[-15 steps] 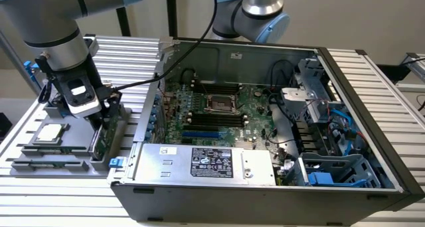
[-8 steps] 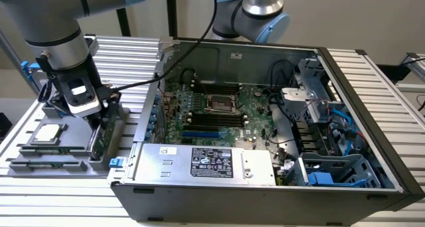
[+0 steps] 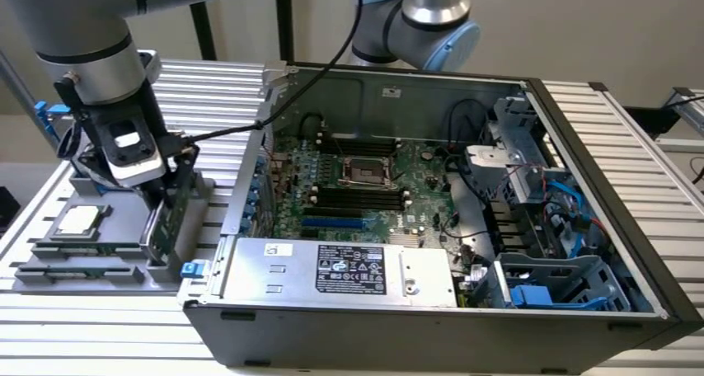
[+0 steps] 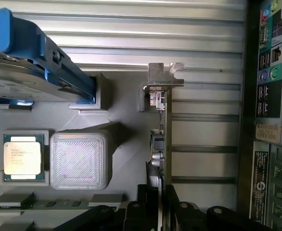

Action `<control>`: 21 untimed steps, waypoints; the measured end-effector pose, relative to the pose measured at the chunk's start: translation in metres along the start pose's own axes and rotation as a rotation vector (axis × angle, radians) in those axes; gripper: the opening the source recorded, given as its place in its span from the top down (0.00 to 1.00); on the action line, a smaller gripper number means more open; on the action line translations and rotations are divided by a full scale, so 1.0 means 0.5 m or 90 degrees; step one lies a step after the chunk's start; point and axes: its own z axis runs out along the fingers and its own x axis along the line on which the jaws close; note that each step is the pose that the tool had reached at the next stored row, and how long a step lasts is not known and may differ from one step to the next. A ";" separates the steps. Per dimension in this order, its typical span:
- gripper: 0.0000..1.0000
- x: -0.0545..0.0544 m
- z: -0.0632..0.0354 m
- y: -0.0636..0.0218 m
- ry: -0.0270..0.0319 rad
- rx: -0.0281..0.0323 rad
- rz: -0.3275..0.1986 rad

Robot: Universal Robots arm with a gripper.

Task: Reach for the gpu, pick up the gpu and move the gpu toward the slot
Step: 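Pick up the gpu and move the gpu toward the slot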

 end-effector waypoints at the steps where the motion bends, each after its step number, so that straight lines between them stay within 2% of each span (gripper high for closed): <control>1: 0.74 0.000 -0.007 0.000 0.0011 0.0000 0.000; 10: 0.74 -0.008 -0.082 -0.001 0.0078 -0.0002 0.000; 21: 0.74 -0.034 -0.182 -0.003 0.0101 -0.0003 0.000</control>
